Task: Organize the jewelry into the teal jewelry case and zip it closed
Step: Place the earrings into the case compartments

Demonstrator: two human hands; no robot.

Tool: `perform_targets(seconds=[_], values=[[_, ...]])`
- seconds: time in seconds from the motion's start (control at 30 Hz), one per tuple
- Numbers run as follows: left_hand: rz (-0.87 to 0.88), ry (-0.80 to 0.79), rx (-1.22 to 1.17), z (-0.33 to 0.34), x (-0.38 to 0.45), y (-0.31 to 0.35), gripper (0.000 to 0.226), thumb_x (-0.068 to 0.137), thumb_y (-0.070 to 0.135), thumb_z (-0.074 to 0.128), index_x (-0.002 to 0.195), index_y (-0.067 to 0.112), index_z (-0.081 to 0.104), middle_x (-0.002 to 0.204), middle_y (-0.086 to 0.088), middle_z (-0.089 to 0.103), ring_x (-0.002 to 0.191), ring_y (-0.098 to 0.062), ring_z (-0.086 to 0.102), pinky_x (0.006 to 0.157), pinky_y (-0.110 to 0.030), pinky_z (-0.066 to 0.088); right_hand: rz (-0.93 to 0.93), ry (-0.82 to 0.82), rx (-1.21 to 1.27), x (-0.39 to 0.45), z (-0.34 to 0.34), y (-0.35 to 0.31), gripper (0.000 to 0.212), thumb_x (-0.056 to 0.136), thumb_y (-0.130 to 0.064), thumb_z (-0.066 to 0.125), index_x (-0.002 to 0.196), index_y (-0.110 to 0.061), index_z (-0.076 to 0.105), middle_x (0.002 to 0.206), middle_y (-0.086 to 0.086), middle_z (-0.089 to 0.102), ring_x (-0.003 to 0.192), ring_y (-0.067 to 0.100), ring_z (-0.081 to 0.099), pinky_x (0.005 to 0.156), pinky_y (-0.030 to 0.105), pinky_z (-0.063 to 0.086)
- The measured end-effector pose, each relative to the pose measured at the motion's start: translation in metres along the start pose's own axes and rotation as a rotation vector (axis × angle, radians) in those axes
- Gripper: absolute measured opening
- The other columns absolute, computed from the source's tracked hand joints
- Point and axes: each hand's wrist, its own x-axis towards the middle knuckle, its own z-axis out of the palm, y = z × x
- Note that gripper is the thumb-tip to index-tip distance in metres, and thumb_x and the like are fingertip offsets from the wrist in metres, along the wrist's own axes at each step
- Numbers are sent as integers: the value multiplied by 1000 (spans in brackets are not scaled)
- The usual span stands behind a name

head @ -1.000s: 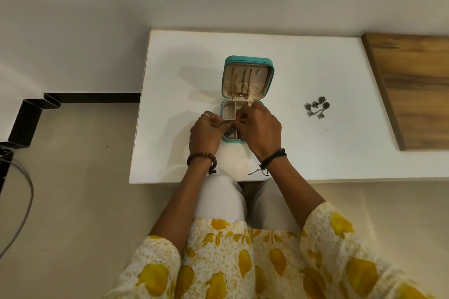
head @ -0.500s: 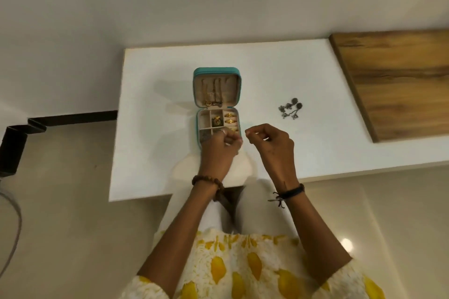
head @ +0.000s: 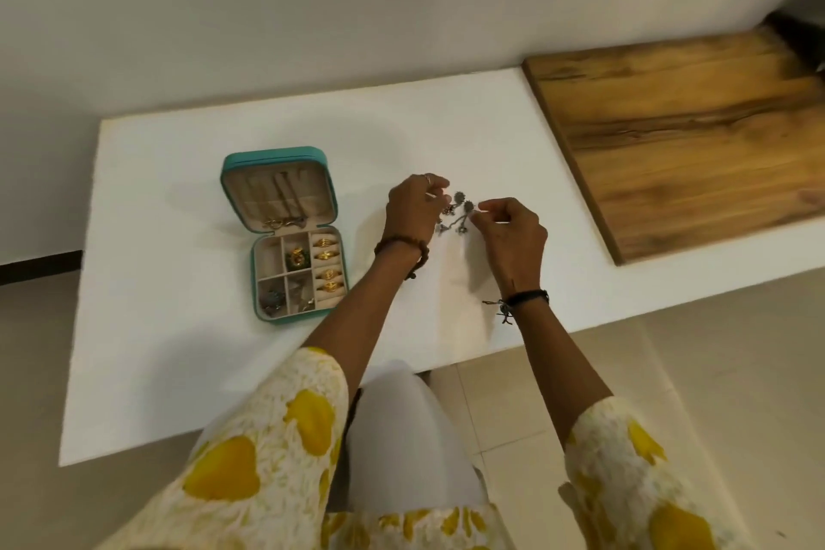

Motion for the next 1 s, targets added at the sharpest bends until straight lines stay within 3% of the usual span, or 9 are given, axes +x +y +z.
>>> perform_targets(seconds=[0.1, 0.3, 0.4, 0.5, 0.6, 0.73, 0.8, 0.9, 1.0], values=[[38, -59, 99, 7, 16, -3, 24, 86, 5, 54, 107, 7, 66, 105, -12, 68, 96, -21, 63, 89, -27, 49, -17, 14, -1, 7, 8, 7, 21, 83, -21, 68, 98, -6, 66, 81, 0, 64, 76, 10, 57, 64, 7, 38], [77, -107, 149, 7, 19, -5, 11, 82, 4, 61, 85, 7, 71, 91, -7, 70, 78, -11, 57, 74, -19, 43, -21, 26, -17, 12, 11, 11, 14, 83, -19, 65, 87, -8, 71, 80, 1, 69, 74, 10, 60, 64, 5, 39], [98, -132, 148, 7, 14, -8, 12, 84, 4, 59, 90, 6, 69, 95, -8, 69, 80, -10, 55, 73, -17, 42, 1, 3, -1, 13, 9, 11, 12, 83, -18, 65, 82, -8, 72, 76, -1, 68, 70, 7, 58, 62, 3, 38], [93, -137, 141, 5, 8, -7, 14, 84, 1, 57, 93, 5, 68, 98, -8, 67, 82, -10, 54, 75, -17, 45, 33, -13, 35, 11, 7, 10, 13, 82, -18, 66, 83, -7, 72, 77, 2, 69, 68, 7, 57, 64, 12, 42], [94, -95, 178, 4, 1, -5, 11, 83, 3, 57, 84, 5, 68, 93, -8, 69, 80, -13, 57, 75, -21, 44, 68, -45, 57, 7, 3, 5, 12, 82, -18, 66, 81, -8, 72, 74, 0, 68, 66, 5, 57, 66, 17, 44], [117, -17, 138, -8, -18, -2, 10, 86, 9, 56, 87, 9, 66, 95, -6, 67, 85, -15, 58, 76, -25, 45, 125, -123, 221, -5, -10, -14, 11, 83, -15, 65, 86, -7, 72, 76, 2, 68, 69, 11, 63, 63, 19, 53], [129, 46, 92, -25, -32, 0, 9, 87, 12, 57, 88, 10, 66, 95, -3, 66, 86, -12, 57, 74, -20, 43, 117, -169, 239, -14, -17, -28, 11, 83, -15, 65, 87, -9, 72, 80, 4, 70, 69, 9, 64, 61, 17, 53], [119, 118, -1, -59, -56, 7, 7, 86, 14, 59, 86, 12, 65, 86, 5, 63, 69, 5, 53, 60, -4, 37, 84, -242, 258, -28, -26, -52, 8, 83, -16, 65, 84, -13, 73, 77, -1, 70, 62, 2, 62, 58, 13, 50], [87, 178, -52, -93, -80, 11, 5, 85, 15, 60, 83, 16, 64, 73, 13, 58, 60, 7, 51, 56, -5, 39, 47, -297, 268, -44, -28, -76, 10, 84, -16, 63, 85, -13, 73, 78, -1, 70, 63, 1, 61, 57, 11, 48]])
